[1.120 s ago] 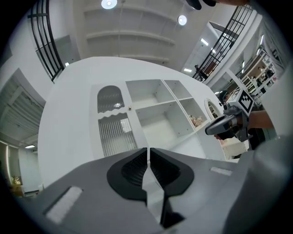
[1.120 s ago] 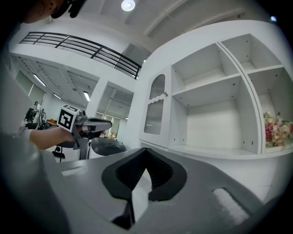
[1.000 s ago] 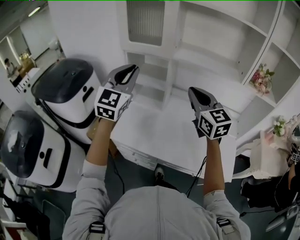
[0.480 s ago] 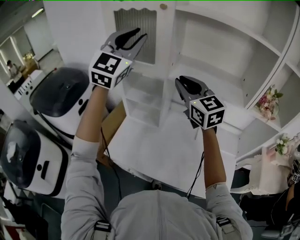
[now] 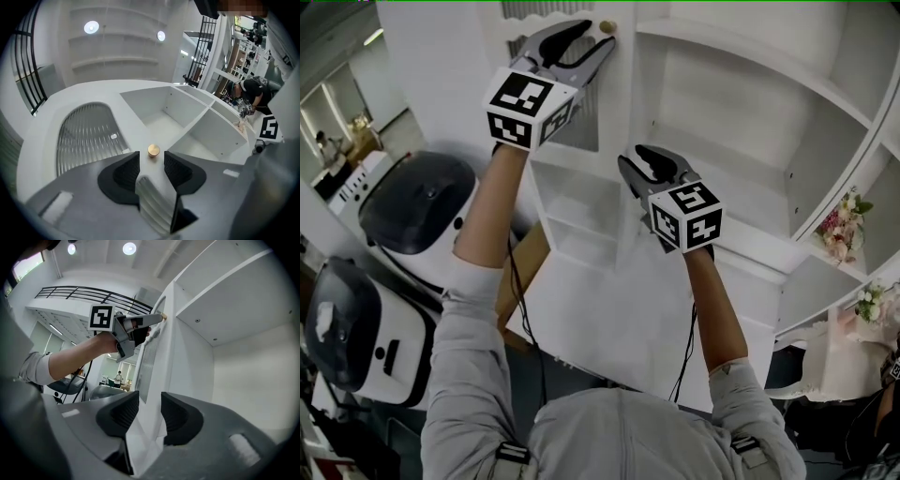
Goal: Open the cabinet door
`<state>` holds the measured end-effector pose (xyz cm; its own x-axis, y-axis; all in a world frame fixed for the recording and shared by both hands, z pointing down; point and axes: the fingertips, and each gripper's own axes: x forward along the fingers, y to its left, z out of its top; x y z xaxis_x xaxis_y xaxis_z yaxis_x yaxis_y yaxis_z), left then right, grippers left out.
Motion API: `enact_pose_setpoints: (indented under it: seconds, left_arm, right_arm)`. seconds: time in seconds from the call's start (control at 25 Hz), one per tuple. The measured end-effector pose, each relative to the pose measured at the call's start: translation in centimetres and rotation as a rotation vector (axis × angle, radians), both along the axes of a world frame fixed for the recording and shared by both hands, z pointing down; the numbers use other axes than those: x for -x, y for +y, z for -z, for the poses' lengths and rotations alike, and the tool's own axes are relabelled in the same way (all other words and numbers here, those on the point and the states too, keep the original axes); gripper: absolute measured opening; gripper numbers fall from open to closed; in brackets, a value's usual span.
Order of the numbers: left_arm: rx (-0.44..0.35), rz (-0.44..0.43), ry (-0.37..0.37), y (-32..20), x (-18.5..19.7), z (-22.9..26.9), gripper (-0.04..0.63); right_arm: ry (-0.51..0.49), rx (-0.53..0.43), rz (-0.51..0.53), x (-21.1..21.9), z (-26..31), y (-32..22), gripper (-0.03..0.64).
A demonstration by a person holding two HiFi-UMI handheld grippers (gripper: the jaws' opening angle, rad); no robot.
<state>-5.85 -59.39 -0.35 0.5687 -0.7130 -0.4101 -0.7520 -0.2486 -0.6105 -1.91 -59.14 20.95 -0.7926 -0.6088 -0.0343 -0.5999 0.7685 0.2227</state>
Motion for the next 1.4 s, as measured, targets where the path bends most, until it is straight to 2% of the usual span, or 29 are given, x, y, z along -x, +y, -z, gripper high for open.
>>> enact_pose_setpoints:
  seconds: [0.28,0.36,0.44,0.52,0.64,0.88,1.32,1.4]
  left_arm:
    - [-0.034,0.024,-0.022,-0.8,-1.7,0.3,0.157]
    - [-0.039,0.038,0.003,-0.9,-1.8,0.6,0.143]
    - [-0.042,0.049,0.038,-0.8,-1.5,0.9,0.101]
    - [-0.037,0.052,0.060,-0.8,-1.3,0.9,0.100]
    - [-0.028,0.025,0.097,-0.5,-1.2,1.0,0.092]
    - [-0.059,-0.018,0.157,-0.1,-0.9,1.0,0.091]
    - [-0.054,-0.061,0.205,1.0,-0.4,1.0,0.091]
    - [-0.052,-0.075,0.209,1.4,-0.3,1.0,0.091]
  right_arm:
    - [0.013,0.011,0.008,0.1,-0.6,-1.2,0.163]
    - [0.009,0.016,0.005,0.1,-0.6,-1.3,0.163]
    - [0.010,0.018,0.006,0.1,-0.6,-1.4,0.163]
    - [0.011,0.019,0.009,0.3,-0.5,-1.6,0.163]
    - [0.008,0.022,0.009,0.6,-0.3,-1.8,0.163]
    - [0.001,0.009,0.011,0.8,0.3,-2.0,0.163]
    - [0.024,0.056,0.014,1.8,-1.0,-2.5,0.161]
    - [0.023,0.074,0.017,1.8,-1.6,-2.6,0.138]
